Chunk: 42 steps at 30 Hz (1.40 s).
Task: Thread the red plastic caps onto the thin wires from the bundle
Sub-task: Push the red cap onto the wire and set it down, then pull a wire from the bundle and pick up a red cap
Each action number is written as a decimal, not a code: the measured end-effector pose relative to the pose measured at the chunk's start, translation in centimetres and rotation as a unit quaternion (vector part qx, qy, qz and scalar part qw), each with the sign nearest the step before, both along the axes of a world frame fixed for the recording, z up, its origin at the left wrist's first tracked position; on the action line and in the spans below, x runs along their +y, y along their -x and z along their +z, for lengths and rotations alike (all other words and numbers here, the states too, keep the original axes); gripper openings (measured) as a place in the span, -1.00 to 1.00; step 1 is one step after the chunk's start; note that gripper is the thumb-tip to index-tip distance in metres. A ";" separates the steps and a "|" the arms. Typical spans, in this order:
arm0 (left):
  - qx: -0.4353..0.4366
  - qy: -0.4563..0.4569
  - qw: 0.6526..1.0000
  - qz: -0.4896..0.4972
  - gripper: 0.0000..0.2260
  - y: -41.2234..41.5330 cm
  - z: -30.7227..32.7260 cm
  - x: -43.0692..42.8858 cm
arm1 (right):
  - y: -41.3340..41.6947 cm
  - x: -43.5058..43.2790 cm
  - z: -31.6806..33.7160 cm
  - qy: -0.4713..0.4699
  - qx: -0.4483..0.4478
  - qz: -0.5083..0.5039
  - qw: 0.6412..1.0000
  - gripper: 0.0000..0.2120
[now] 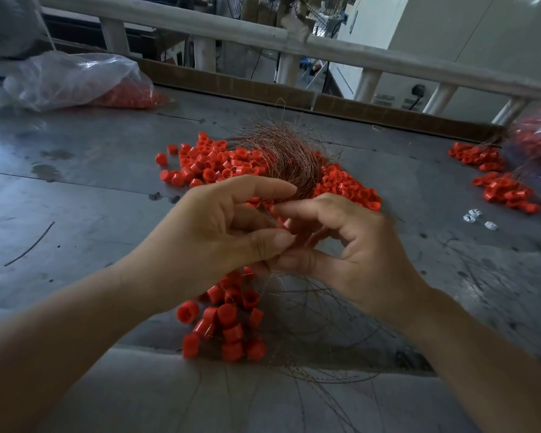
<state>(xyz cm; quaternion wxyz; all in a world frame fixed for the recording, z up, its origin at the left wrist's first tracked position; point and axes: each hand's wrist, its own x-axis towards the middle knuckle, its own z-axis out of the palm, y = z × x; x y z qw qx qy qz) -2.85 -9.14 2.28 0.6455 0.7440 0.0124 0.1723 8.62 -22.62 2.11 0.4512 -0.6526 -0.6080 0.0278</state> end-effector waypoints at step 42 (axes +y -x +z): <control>0.123 -0.298 0.912 0.252 -0.90 -1.0 -1.0 4.8 | -1.7 -0.8 0.3 0.221 -0.035 -0.058 0.973 -0.96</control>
